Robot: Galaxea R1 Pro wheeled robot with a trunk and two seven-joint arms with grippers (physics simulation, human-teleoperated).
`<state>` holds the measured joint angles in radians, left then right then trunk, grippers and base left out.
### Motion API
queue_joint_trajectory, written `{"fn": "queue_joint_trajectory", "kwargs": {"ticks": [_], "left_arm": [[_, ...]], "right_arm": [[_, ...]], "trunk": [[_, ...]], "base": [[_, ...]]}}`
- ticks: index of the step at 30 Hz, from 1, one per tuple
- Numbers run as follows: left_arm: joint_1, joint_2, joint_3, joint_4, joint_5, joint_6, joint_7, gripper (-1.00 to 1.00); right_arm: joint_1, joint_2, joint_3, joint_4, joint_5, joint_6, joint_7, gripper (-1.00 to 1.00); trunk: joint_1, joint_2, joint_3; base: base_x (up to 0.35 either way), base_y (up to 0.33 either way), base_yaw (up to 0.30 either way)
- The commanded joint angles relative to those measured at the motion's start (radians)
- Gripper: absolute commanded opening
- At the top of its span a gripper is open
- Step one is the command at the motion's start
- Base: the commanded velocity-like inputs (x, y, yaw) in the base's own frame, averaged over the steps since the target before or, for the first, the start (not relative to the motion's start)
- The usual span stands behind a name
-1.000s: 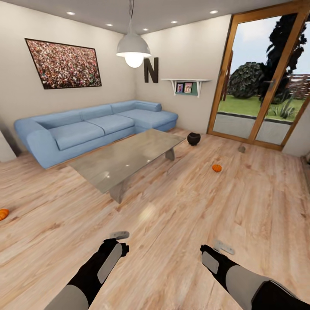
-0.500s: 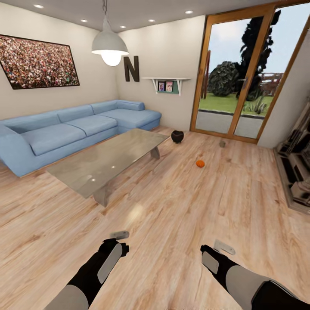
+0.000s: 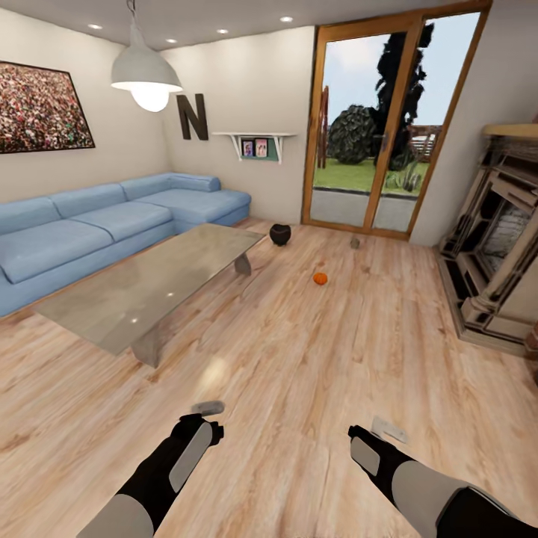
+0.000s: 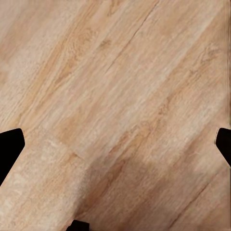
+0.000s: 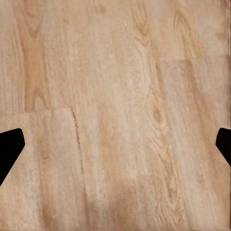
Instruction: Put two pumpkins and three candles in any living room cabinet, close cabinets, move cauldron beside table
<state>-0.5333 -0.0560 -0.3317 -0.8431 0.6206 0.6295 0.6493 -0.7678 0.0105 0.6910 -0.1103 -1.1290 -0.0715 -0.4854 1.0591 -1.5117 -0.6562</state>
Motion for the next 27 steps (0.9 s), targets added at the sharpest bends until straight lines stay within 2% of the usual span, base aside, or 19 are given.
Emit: {"fn": "queue_joint_trajectory", "kwargs": {"ticks": [1, 12, 27], "left_arm": [[0.0, 0.001, -0.003, -0.002, 0.01, 0.001, 0.01, 1.0], [0.0, 0.001, -0.003, -0.002, 0.009, 0.001, 0.01, 1.0], [0.0, 0.001, -0.006, -0.008, 0.003, 0.001, 0.013, 1.0]], "right_arm": [[-0.001, 0.0, 0.007, 0.0, -0.011, -0.005, -0.003, 1.0], [-0.001, 0.0, 0.007, 0.0, -0.011, -0.005, -0.003, 1.0], [-0.001, 0.0, 0.007, 0.0, -0.011, 0.001, -0.003, 1.0]], "trunk": [[0.0, -0.001, -0.001], [0.0, -0.001, -0.006], [0.0, -0.001, -0.018]], "base": [[0.0, 0.0, -0.262], [0.016, 0.0, -0.259], [0.307, 0.0, -0.232]]}}
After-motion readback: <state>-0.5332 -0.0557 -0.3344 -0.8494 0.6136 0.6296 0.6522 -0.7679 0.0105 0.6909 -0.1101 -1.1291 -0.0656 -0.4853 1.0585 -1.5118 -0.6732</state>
